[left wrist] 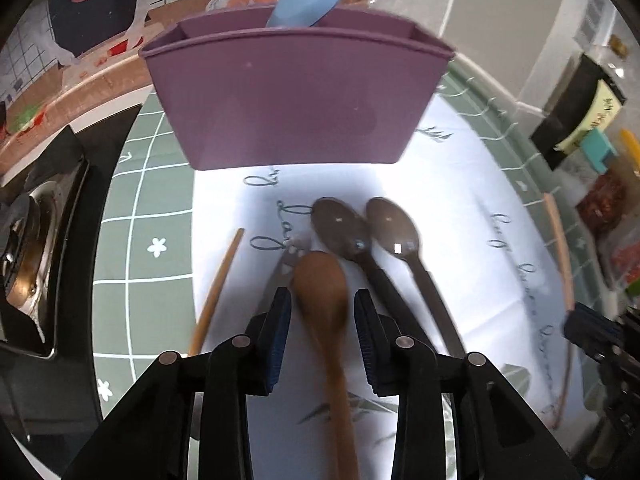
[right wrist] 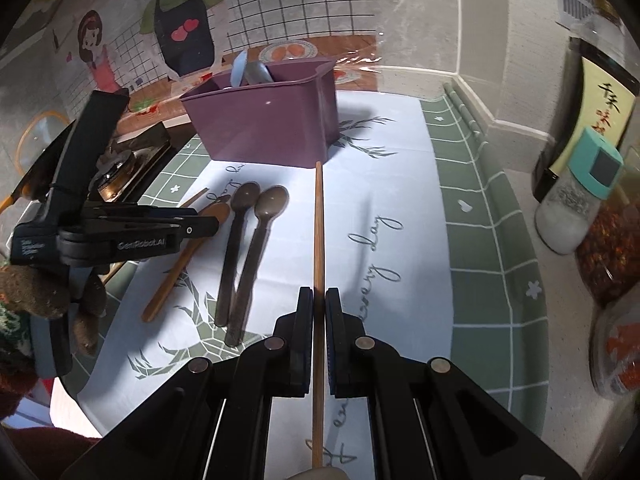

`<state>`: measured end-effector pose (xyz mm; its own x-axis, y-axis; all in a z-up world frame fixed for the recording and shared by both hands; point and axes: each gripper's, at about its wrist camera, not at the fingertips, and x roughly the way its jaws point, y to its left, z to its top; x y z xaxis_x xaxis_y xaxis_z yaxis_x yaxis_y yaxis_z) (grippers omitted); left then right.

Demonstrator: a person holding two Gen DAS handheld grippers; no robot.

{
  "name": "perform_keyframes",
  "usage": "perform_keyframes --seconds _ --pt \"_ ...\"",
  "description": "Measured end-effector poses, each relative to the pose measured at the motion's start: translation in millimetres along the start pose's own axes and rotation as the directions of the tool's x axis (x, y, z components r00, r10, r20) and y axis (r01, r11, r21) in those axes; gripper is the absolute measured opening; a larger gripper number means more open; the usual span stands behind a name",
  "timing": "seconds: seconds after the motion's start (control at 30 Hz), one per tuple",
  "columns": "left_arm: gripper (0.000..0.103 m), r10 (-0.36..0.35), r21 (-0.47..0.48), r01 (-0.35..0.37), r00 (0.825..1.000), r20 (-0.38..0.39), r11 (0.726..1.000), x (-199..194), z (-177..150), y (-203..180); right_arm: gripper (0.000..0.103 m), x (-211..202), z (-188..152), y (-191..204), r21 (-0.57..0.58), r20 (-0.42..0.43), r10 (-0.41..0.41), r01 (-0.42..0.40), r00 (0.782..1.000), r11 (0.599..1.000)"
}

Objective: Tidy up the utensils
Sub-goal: 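Close the right gripper on the chopstick while the left grasps the wooden spoon, then lift the chopstick with the right gripper while the left lifts the wooden spoon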

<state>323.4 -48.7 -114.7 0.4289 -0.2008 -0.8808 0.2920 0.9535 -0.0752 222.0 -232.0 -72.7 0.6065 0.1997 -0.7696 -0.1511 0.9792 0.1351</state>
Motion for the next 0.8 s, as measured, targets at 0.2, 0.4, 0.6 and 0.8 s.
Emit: perform_keyframes --seconds 0.2,0.4,0.6,0.8 --pt "0.036 0.021 0.036 -0.020 1.000 -0.003 0.999 7.7 5.3 -9.0 0.005 -3.3 -4.8 -8.5 0.035 -0.002 -0.016 0.016 1.000 0.999" --pt "0.035 0.047 0.016 -0.047 0.997 -0.056 0.999 10.5 11.5 -12.2 0.005 -8.0 -2.1 -10.1 0.047 0.019 -0.021 0.020 1.000 0.999" --pt "0.030 -0.025 -0.069 0.026 1.000 0.017 0.997 -13.3 -5.6 2.1 0.005 -15.6 12.2 -9.1 0.058 0.076 -0.002 -0.003 0.997 0.998" --pt "0.030 -0.072 -0.128 0.096 0.981 0.181 0.987 -82.4 -22.2 11.2 0.005 -23.2 25.4 -7.8 0.052 0.123 0.023 -0.029 0.992 0.998"
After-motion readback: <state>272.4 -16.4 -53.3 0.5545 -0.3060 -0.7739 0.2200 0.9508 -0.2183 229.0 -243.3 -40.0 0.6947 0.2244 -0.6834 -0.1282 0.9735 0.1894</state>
